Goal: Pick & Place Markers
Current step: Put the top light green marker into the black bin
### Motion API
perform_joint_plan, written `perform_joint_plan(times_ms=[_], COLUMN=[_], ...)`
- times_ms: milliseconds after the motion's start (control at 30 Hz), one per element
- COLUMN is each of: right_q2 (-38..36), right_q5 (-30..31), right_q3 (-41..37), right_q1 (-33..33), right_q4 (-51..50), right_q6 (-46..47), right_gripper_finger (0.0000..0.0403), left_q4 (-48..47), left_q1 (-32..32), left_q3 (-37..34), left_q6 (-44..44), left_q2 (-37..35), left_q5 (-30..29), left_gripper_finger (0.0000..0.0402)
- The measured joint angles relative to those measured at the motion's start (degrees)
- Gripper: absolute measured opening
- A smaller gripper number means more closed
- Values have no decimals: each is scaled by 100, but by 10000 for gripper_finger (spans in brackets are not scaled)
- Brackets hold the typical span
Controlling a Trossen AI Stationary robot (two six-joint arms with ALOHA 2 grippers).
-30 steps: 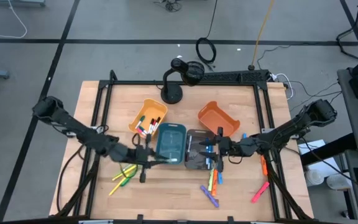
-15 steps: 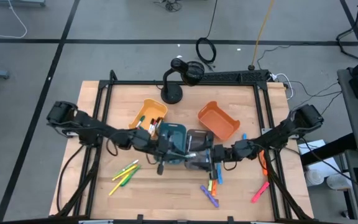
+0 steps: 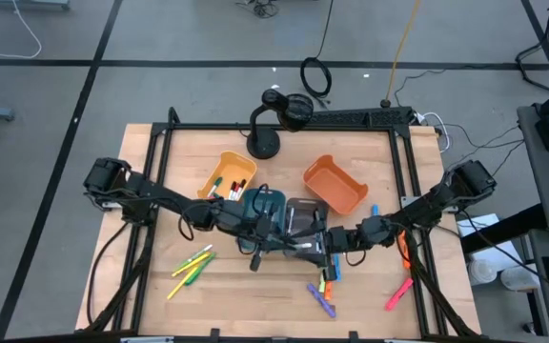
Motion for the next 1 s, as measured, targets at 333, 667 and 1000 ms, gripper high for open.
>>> perform_joint_plan(times_ms=[333, 667, 1000], right_q2=[-4, -60, -494], right_q5=[-317, -154, 376], right_q3=[76, 76, 72], right_q1=[-7, 0, 95], right_q4=[-16, -171, -1254], right_q6=[-241, -89, -102], right_gripper_finger=[19, 18, 18], left_q4=[-13, -253, -2360], left_q1=[8, -7, -442], left_q3=[-2, -8, -10], left_q6=[-50, -172, 140], left_q2=[1, -123, -1506], left_q5=[-47, -190, -1853], left_gripper_finger=[31, 65, 133])
